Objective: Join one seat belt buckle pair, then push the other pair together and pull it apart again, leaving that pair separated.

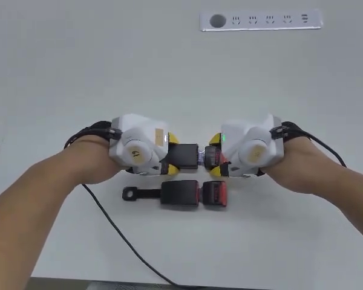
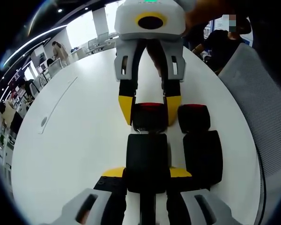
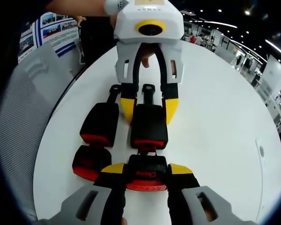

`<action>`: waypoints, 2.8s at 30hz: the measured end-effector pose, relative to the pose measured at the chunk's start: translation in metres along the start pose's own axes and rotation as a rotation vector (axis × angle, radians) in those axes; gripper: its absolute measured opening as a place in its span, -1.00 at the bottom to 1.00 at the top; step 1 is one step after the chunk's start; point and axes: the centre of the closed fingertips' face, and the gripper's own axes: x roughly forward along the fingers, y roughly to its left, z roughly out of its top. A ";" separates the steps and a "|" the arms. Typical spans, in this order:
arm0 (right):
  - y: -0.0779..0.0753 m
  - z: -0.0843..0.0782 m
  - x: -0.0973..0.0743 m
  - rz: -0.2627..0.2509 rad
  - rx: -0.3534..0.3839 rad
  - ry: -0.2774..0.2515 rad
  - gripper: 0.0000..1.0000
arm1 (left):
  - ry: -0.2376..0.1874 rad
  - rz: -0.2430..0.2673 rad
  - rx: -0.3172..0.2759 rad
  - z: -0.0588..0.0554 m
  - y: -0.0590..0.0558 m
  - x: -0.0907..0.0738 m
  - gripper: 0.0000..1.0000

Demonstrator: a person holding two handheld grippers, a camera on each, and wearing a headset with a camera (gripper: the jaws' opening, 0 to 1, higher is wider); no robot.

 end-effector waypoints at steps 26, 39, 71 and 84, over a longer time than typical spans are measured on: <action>0.001 -0.016 -0.011 -0.002 -0.010 0.014 -0.37 | -0.013 0.007 -0.005 0.000 -0.001 0.000 -0.34; 0.002 -0.044 -0.029 -0.042 0.008 0.030 -0.37 | -0.005 0.010 -0.008 0.002 -0.001 -0.001 -0.33; 0.009 -0.114 -0.092 -0.092 0.058 0.139 -0.35 | 0.010 0.017 -0.001 0.001 0.000 -0.001 -0.33; 0.009 -0.116 -0.092 -0.095 0.060 0.140 -0.35 | -0.001 0.028 -0.024 -0.001 0.003 -0.001 -0.30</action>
